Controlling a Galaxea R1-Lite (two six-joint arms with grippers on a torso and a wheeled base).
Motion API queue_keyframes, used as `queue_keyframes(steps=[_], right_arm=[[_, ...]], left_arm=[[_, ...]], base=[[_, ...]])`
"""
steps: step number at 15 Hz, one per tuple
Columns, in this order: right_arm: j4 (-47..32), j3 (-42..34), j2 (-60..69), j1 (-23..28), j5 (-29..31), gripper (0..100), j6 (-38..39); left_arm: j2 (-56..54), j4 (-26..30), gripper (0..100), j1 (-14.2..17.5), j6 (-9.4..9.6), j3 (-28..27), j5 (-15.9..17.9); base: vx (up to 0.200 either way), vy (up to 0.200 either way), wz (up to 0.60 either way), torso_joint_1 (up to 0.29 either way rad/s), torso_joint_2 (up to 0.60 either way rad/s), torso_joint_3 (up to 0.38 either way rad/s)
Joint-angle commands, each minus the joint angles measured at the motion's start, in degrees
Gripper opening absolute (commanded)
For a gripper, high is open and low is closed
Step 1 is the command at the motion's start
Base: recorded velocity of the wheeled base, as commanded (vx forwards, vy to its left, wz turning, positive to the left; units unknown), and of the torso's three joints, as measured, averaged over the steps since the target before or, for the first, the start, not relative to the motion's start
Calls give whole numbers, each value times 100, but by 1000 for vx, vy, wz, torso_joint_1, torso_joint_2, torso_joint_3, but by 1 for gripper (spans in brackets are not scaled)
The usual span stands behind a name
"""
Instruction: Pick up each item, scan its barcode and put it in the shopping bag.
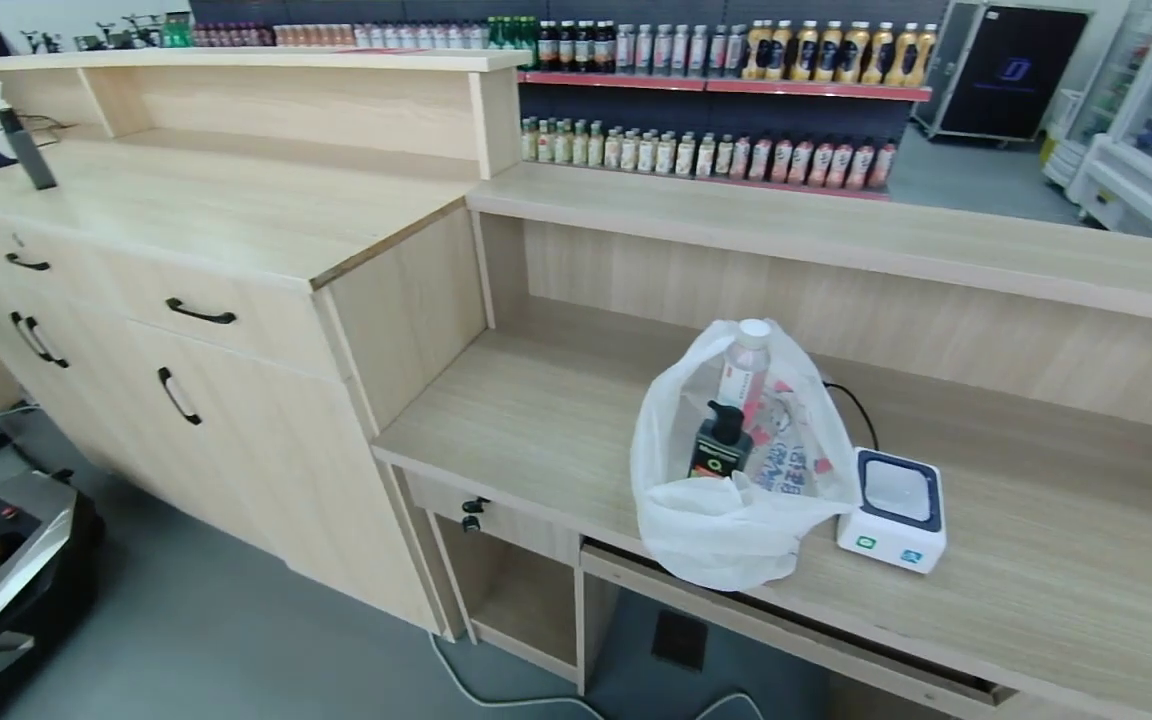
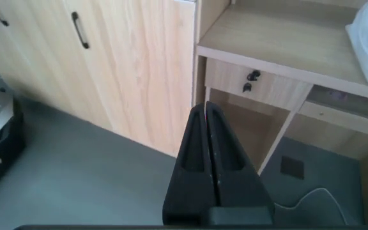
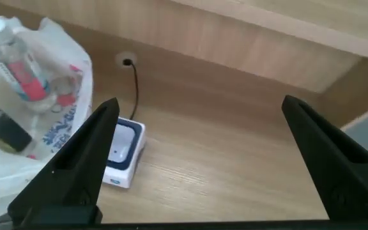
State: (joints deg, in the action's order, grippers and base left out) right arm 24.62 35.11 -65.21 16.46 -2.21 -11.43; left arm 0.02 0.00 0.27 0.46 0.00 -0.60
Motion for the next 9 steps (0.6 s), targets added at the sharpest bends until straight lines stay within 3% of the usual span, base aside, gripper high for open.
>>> queue_keyframes(steps=[1,6,9], right_arm=[[-28,-145,281,-336,291,100,177],[-793,-487,940,-406,370,100,599],[-942,-707,1713,-450,370,100,1521]], left_arm=[[-2,0,0,0,-2,0,-2],[-2,0,0,0,-2,0,-2],[-2,0,0,0,-2,0,-2]], base=[[0,0,-600,2,7,2],[0,0,-600,-1,3,-1],[0,0,0,0,0,0]])
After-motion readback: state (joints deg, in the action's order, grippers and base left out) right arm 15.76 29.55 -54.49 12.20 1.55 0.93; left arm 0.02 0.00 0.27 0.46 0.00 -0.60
